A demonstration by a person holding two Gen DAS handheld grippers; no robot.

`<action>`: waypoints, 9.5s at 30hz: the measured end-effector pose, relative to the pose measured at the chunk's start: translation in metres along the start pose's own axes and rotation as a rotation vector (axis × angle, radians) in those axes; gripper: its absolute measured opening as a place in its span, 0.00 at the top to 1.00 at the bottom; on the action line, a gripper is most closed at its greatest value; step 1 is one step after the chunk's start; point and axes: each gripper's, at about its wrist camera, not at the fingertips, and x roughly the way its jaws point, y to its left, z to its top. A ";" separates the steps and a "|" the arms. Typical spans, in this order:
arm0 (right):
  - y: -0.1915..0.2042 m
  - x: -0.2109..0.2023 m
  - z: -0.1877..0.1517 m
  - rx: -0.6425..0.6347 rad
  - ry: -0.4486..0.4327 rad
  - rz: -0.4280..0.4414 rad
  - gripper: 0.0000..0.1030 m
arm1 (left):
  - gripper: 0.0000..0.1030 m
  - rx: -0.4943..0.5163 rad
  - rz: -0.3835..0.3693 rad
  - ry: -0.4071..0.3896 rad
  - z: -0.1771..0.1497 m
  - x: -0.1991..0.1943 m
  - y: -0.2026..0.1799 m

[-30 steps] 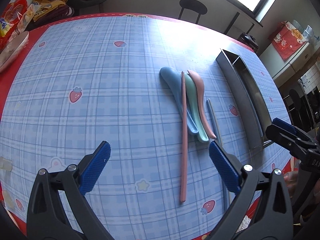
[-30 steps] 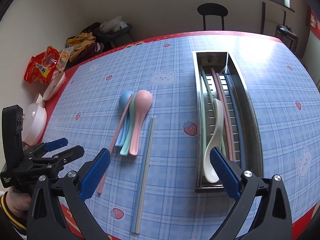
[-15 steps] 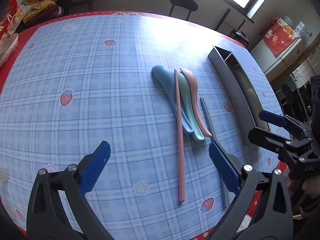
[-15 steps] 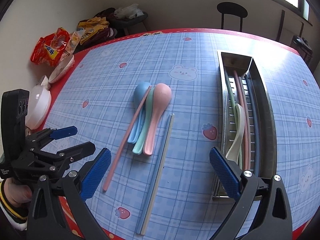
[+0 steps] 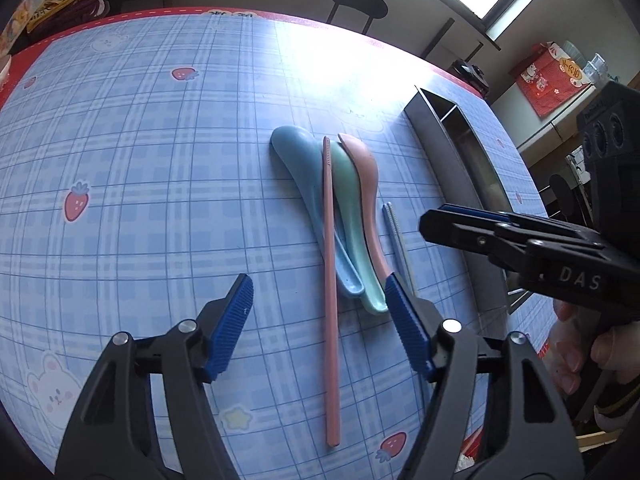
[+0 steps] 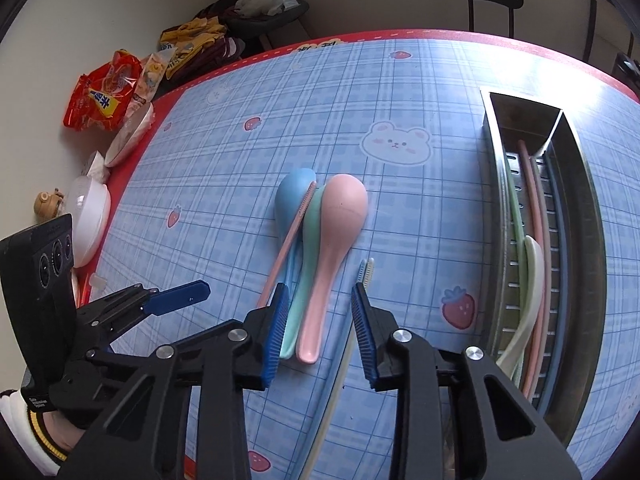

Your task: Organize utensils

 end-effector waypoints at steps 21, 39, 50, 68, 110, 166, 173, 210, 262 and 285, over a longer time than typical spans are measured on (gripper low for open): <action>0.006 0.048 0.015 0.022 0.083 -0.069 0.80 | 0.72 -0.016 0.001 0.030 -0.003 0.019 0.008; -0.003 0.033 0.005 0.087 0.060 -0.023 0.93 | 0.74 -0.043 0.019 0.019 -0.006 0.010 0.021; -0.018 0.020 -0.006 0.174 0.043 -0.026 0.93 | 0.74 -0.044 0.010 0.015 -0.010 0.009 0.023; -0.019 0.026 -0.006 0.185 0.062 -0.014 0.91 | 0.74 -0.042 0.010 0.008 -0.011 0.009 0.022; -0.015 0.014 -0.018 0.161 -0.009 0.053 0.93 | 0.89 -0.099 -0.049 -0.019 0.007 -0.003 0.033; -0.151 -0.051 -0.065 0.314 -0.064 -0.074 0.93 | 0.89 -0.191 -0.275 0.105 0.086 0.092 -0.146; -0.155 -0.058 -0.064 0.296 -0.058 -0.066 0.93 | 0.89 -0.234 -0.281 0.148 0.083 0.113 -0.153; -0.073 -0.069 -0.051 0.185 -0.091 -0.095 0.06 | 0.06 -0.180 -0.070 -0.048 0.073 -0.030 -0.027; 0.003 0.002 -0.089 -0.054 0.123 -0.214 0.92 | 0.05 -0.003 0.084 0.041 -0.006 -0.008 0.005; -0.008 -0.006 -0.096 -0.025 0.098 -0.175 0.94 | 0.60 -0.246 0.032 0.017 0.065 0.041 0.028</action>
